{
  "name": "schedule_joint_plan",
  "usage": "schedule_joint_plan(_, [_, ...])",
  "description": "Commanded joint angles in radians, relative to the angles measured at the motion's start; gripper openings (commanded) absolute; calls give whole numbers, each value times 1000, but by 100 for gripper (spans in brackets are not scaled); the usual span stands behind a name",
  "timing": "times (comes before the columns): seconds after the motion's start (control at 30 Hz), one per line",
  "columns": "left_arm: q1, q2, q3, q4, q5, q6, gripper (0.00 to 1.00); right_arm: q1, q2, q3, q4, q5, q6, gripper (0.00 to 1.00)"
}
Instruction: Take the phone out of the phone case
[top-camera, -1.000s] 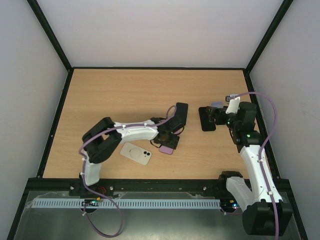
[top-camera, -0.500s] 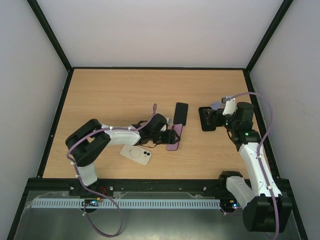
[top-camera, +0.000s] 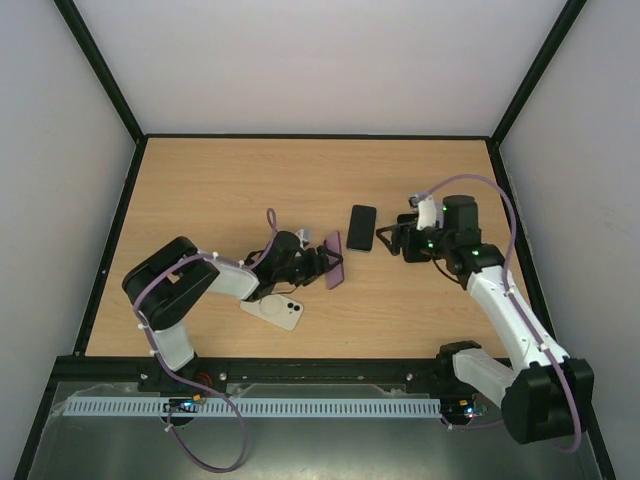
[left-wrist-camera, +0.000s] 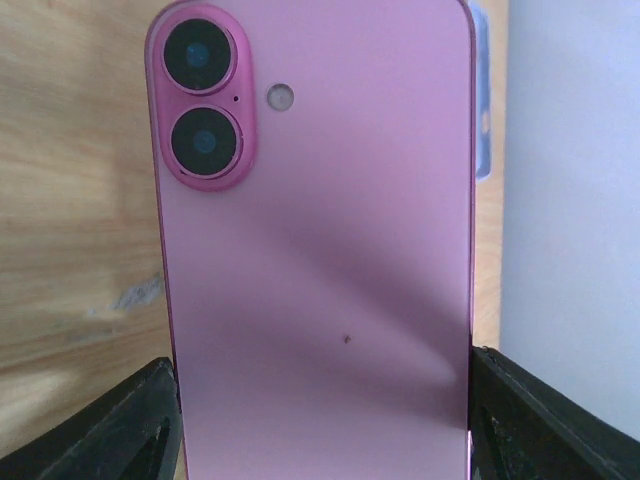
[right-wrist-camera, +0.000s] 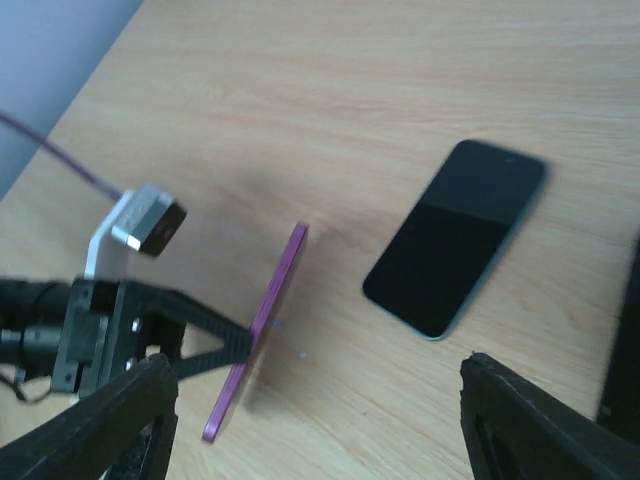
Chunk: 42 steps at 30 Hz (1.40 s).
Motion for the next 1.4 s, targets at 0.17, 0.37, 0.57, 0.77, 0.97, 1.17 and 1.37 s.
schedule_joint_plan(0.17, [36,8,-13,302,-75,-159,63,233,152,42,-25,67,-40,66])
schedule_joint_plan(0.37, [47,35,-30,379,-103,-208,63,349,270,61,44,177,-30,53])
schedule_joint_plan(0.57, [50,63,-37,404,-110,-229,63,357,366,67,101,169,44,51])
schedule_joint_plan(0.77, [52,98,-43,455,-105,-254,63,363,438,94,125,87,51,39])
schedule_joint_plan(0.97, [60,111,-44,462,-114,-251,63,366,447,111,96,-29,32,45])
schedule_joint_plan(1.17, [70,119,-59,490,-111,-262,63,366,442,109,57,61,-7,51])
schedule_joint_plan(1.37, [77,-31,-85,291,-158,-164,69,363,448,137,37,147,-37,49])
